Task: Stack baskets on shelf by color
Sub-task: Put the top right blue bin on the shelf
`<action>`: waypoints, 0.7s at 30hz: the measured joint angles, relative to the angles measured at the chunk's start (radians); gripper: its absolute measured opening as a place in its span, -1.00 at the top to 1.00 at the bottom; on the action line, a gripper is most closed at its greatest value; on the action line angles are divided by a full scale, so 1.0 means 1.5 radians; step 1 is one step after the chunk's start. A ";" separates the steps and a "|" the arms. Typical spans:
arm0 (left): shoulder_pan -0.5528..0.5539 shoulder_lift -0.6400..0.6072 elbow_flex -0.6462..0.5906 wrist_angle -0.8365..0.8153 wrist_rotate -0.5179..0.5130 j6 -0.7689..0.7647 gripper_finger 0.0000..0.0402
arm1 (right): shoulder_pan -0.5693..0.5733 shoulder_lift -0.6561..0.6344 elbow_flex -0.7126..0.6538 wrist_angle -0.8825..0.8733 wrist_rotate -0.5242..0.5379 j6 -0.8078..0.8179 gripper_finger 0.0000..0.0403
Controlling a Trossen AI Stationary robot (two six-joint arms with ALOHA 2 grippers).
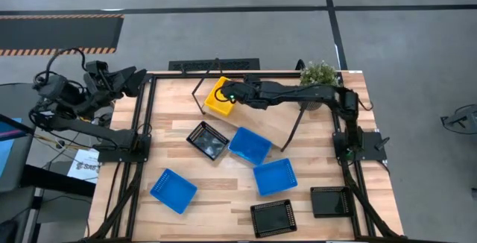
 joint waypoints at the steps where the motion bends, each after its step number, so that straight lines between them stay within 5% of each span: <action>1: 0.000 0.000 0.000 -0.014 0.010 -0.013 -0.18 | 0.001 -0.015 0.000 0.002 -0.001 -0.035 0.51; 9: 0.000 0.001 0.000 -0.150 0.077 -0.099 -0.18 | 0.074 -0.128 0.002 -0.112 -0.099 -0.366 0.15; 15: 0.000 0.001 0.000 -0.195 0.080 -0.097 -0.18 | 0.177 -0.133 0.001 -0.278 -0.118 -0.410 -0.07; 21: 0.000 0.001 0.000 -0.200 0.058 -0.072 -0.18 | 0.250 -0.049 0.001 -0.289 -0.138 -0.455 -0.17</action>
